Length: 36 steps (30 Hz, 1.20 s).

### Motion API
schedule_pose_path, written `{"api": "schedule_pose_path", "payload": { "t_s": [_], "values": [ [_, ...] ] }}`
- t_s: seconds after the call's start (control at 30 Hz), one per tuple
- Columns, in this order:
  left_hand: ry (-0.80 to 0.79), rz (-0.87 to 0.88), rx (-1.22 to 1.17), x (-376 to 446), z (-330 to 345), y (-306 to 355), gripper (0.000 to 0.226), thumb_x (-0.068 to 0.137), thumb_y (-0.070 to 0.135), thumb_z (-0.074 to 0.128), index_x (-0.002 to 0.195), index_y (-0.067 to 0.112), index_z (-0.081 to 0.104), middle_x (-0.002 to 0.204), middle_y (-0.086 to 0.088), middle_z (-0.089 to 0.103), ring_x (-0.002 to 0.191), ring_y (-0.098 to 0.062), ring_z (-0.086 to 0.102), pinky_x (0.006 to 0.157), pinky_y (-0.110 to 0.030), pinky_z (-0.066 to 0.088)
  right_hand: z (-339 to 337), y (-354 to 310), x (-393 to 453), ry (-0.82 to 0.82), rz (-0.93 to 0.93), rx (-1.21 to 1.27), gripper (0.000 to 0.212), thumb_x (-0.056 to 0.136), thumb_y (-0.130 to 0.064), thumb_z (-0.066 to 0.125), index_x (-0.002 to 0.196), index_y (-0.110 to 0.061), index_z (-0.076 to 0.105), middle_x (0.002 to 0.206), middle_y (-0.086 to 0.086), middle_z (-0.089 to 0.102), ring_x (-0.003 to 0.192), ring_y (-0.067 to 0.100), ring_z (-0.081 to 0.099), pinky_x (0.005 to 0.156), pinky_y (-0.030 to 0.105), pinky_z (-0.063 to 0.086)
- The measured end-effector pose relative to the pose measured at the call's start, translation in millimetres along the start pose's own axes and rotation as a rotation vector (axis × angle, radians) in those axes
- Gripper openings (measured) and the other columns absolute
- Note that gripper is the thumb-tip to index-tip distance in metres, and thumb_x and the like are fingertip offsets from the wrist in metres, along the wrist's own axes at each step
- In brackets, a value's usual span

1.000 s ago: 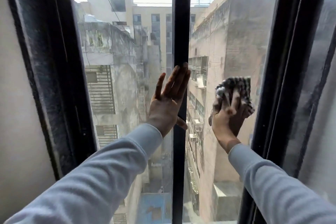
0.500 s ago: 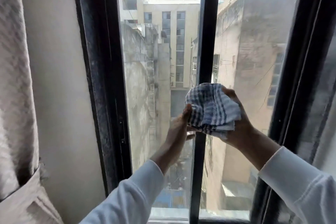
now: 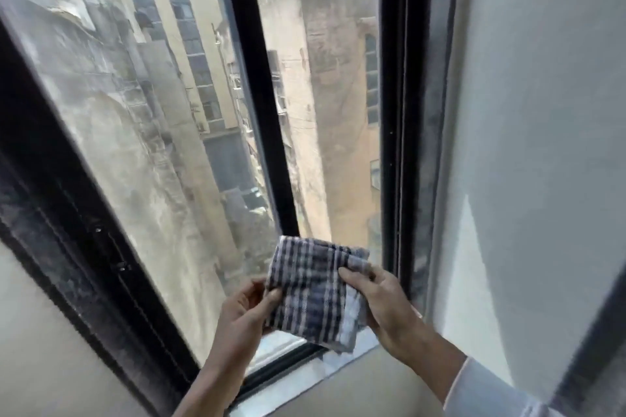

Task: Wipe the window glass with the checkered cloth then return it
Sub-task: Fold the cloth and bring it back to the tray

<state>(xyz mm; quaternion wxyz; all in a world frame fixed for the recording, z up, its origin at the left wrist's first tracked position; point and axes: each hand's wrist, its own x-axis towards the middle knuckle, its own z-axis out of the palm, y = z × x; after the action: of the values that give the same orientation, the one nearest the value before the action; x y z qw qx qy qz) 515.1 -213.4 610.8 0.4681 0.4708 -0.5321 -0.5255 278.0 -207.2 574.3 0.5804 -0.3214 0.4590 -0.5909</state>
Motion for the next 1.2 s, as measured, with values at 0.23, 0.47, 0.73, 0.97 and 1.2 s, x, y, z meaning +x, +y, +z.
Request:
{"api": "schedule_pose_path", "payload": {
  "t_s": [0.23,0.47,0.73,0.97,1.2],
  "values": [
    [-0.305,-0.392,-0.042,-61,144,-171,0.013,0.105,0.001,0.062,0.113,0.000,0.072,0.096,-0.009,0.081,0.084,-0.017,0.075,0.068,-0.027,0.059,-187,102,-96,0.512,0.138,-0.097,0.030,0.095,-0.008,0.080,0.123,0.003,0.077,0.106,0.021,0.084,0.088,0.032,0.079,0.084,0.048,0.068],
    [-0.416,-0.635,-0.028,-154,289,-264,0.021,0.109,0.008,0.058,0.125,0.007,0.071,0.114,-0.012,0.079,0.093,-0.021,0.073,0.079,-0.032,0.062,-353,138,-199,0.673,0.231,-0.144,0.023,0.099,-0.018,0.079,0.119,-0.008,0.078,0.111,0.015,0.084,0.088,0.026,0.080,0.072,0.029,0.066],
    [-0.432,-0.758,0.015,-241,409,-346,0.021,0.108,0.005,0.056,0.116,0.014,0.073,0.108,-0.006,0.076,0.095,-0.021,0.069,0.094,-0.042,0.057,-489,182,-276,0.712,0.300,-0.222,0.001,0.100,-0.022,0.078,0.100,-0.023,0.078,0.095,-0.003,0.084,0.076,0.009,0.081,0.062,0.021,0.064],
    [-0.416,-0.850,0.094,-264,455,-417,0.020,0.107,0.006,0.057,0.118,0.014,0.071,0.111,-0.006,0.076,0.092,-0.016,0.071,0.079,-0.031,0.059,-560,240,-295,0.706,0.366,-0.236,0.018,0.101,-0.023,0.076,0.116,-0.011,0.078,0.115,0.014,0.083,0.100,0.027,0.077,0.097,0.045,0.063],
    [-0.392,-0.799,0.097,-246,487,-489,0.023,0.108,0.006,0.056,0.128,0.007,0.068,0.117,-0.008,0.073,0.095,-0.018,0.070,0.079,-0.030,0.061,-606,302,-271,0.771,0.382,-0.214,0.022,0.101,-0.027,0.077,0.117,-0.012,0.078,0.115,0.011,0.084,0.110,0.032,0.080,0.104,0.051,0.064]
  ]
}}
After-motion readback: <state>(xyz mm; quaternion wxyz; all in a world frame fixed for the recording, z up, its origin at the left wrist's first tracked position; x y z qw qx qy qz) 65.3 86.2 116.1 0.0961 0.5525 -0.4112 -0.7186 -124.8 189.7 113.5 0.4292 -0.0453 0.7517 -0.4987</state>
